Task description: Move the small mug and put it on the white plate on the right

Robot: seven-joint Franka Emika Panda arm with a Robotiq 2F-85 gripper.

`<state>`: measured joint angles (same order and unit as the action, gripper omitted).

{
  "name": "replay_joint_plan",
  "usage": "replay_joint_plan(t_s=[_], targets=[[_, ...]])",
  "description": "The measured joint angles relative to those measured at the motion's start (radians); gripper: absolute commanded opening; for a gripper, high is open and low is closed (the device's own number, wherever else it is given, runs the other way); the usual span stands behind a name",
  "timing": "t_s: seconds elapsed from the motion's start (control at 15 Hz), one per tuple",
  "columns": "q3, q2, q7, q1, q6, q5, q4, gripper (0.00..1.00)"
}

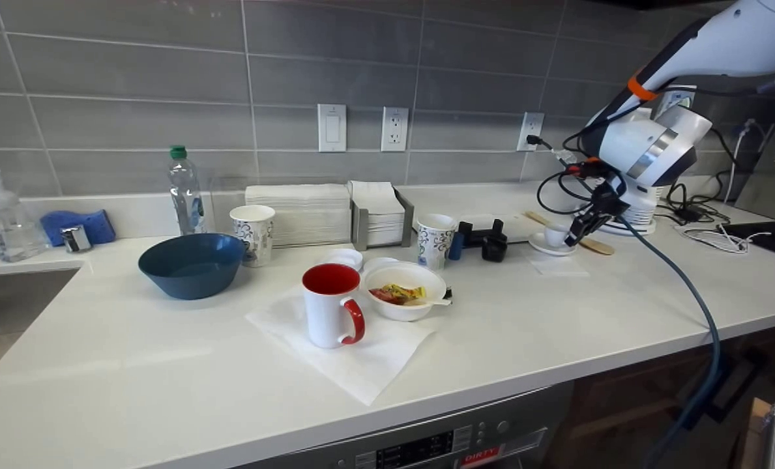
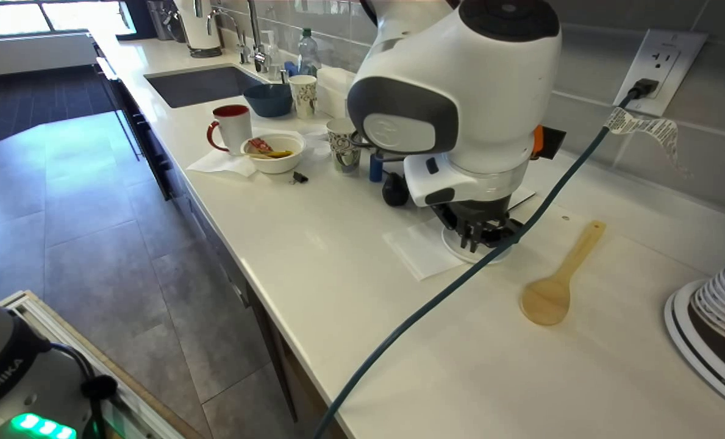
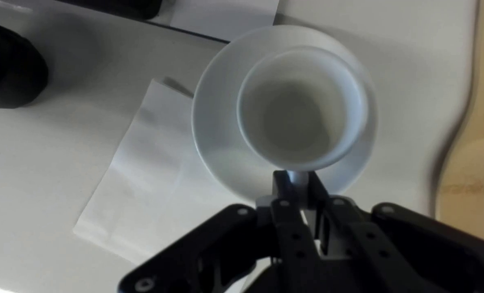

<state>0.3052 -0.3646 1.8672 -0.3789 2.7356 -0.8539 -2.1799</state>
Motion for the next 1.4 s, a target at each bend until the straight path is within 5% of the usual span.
replay_joint_plan(t_s=[1.4], targets=[[0.000,-0.032,-0.016,0.004,0.003,-0.009,0.026,0.03]])
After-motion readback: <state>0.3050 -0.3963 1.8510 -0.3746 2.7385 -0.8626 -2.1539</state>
